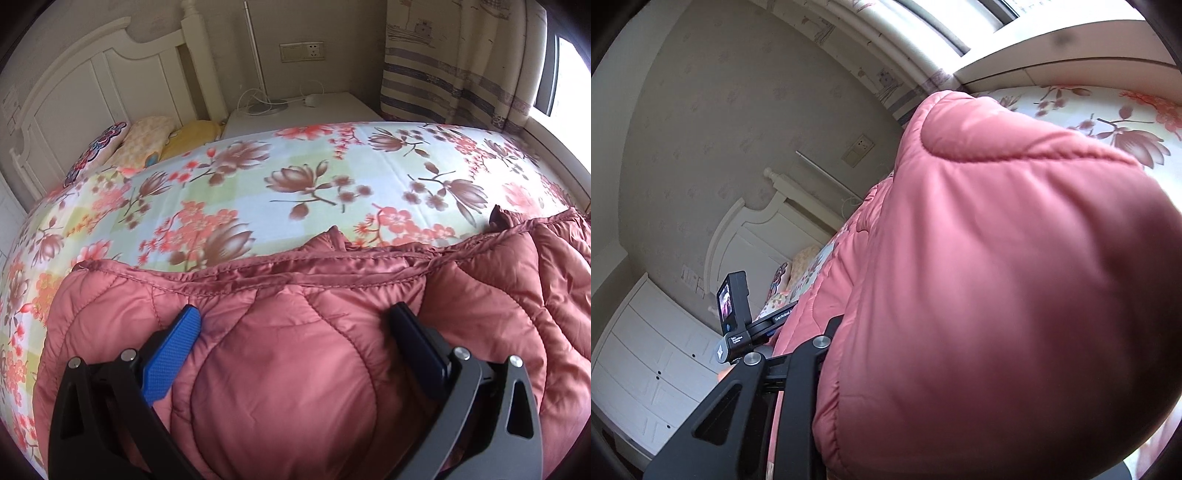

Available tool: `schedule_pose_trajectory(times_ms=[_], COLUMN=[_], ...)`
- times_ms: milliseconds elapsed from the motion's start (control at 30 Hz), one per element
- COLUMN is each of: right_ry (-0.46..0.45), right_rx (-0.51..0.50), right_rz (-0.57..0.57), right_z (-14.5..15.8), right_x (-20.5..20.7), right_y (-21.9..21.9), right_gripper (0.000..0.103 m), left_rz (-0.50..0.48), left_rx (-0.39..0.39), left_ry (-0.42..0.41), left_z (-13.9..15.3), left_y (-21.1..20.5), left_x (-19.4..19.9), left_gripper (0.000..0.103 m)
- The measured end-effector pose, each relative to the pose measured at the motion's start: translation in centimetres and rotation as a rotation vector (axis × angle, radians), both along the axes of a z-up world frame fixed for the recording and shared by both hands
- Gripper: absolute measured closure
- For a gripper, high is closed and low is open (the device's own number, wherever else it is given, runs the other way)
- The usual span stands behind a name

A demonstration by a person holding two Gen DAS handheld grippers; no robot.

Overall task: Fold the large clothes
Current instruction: 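Grasp the folded coat with the right gripper and lift it up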

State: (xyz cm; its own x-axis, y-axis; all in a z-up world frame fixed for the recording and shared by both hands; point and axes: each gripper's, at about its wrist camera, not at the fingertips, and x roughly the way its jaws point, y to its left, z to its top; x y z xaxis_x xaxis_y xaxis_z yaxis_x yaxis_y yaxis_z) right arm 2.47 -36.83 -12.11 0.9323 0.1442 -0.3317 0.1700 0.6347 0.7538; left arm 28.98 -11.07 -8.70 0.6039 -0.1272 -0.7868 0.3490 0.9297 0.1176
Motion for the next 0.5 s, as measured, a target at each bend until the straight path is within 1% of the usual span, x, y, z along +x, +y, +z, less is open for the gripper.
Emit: schedule_pose_trajectory(times_ms=[67,200,233,267,333,367,400,433,467,500], right_ry=[-0.001,0.019,0.023,0.026,0.026,0.026,0.027,0.028,0.029,0.030], right_rx=[0.016,0.025,0.020,0.015,0.014,0.014,0.014,0.010,0.007,0.002], right_rz=[-0.002,-0.009,-0.009,-0.008,-0.007,-0.008,-0.010,-0.011,-0.012,-0.014], right_z=[-0.4,-0.7,-0.8,-0.8,-0.9,-0.9,-0.9,-0.8,-0.8,-0.7], right_x=[-1.3,-2.1,-2.2,-2.4,-2.8,-3.0,-3.1,-3.3,-3.4,-3.6], right_y=[0.2,1.0,1.0,1.2,1.3,1.4,1.5,1.7,1.8,2.0], right_gripper=[0.071,0.071,0.071,0.071,0.071,0.071,0.071,0.071,0.071,0.071], left_rz=[0.000,0.017,0.042,0.067,0.050,0.029,-0.007,-0.033,-0.041,-0.042], left_rx=[-0.003,-0.019,-0.022,-0.042,-0.091,-0.090,-0.051,0.028,0.150,0.215], left_ry=[0.012,0.044,0.030,-0.002,-0.042,-0.052,-0.071,-0.094,-0.106,-0.095], left_z=[0.0,0.8,1.5,2.8,4.9,5.5,5.9,5.6,4.3,3.0], left_y=[-0.2,0.2,0.4,0.5,-0.2,-0.9,-2.3,-3.9,-5.8,-6.7], left_x=[0.3,0.6,0.4,0.1,-0.8,-1.1,-1.6,-1.9,-1.8,-1.5], left_gripper=[0.002,0.002,0.002,0.002,0.002,0.002,0.002,0.002,0.002,0.002])
